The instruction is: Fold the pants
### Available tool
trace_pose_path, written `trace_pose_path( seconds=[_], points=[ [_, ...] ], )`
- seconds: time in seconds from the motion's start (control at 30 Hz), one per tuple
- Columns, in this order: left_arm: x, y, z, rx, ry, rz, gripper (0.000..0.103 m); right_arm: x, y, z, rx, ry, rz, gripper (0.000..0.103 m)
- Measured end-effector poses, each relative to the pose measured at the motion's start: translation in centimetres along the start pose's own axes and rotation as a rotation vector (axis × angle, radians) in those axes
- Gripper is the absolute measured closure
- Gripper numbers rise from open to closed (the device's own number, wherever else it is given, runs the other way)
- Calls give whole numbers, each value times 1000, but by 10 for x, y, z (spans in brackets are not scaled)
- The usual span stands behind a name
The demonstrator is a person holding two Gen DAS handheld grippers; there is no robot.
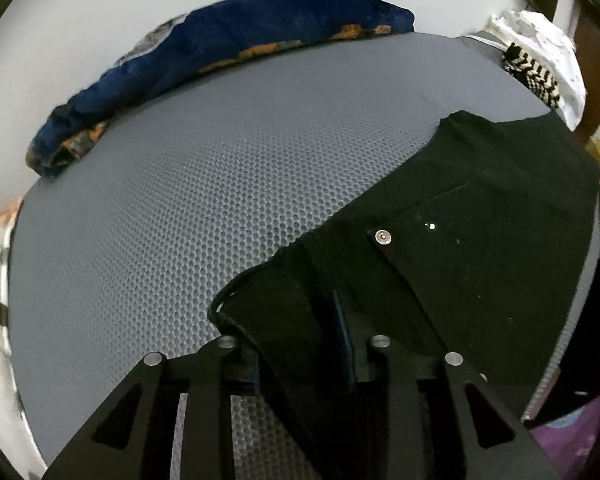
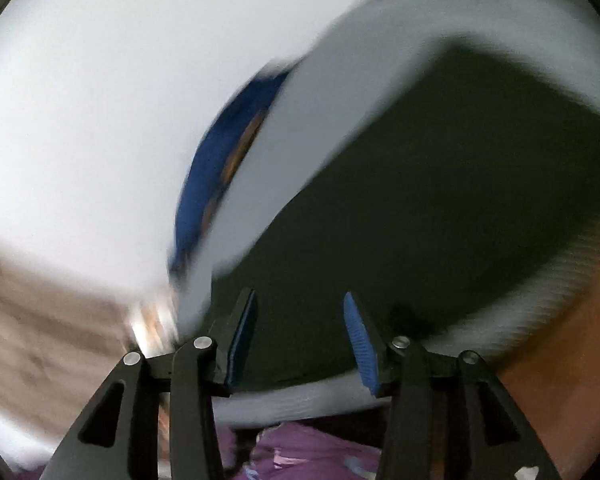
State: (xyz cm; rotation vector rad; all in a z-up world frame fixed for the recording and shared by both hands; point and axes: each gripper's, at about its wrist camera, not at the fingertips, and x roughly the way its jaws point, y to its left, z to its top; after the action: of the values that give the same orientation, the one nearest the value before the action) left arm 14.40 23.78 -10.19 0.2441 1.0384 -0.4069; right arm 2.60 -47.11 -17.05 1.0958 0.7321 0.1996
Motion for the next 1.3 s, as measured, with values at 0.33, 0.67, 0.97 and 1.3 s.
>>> trace_pose_path(
  seconds=[0.33, 0.67, 0.97, 1.3],
  points=[
    [-4, -32, 0, 248, 122, 172, 59, -15, -46, 25, 79, -76, 68, 66],
    [-50, 68, -28, -481, -50, -57, 11, -20, -71, 30, 184, -120, 41, 68],
    [-93, -5, -23, -299, -232, 173, 11, -14, -73, 31, 198, -105, 39, 68],
    [-25, -182, 9, -100, -224, -115, 11, 3, -68, 18, 188, -106, 38, 96]
  ],
)
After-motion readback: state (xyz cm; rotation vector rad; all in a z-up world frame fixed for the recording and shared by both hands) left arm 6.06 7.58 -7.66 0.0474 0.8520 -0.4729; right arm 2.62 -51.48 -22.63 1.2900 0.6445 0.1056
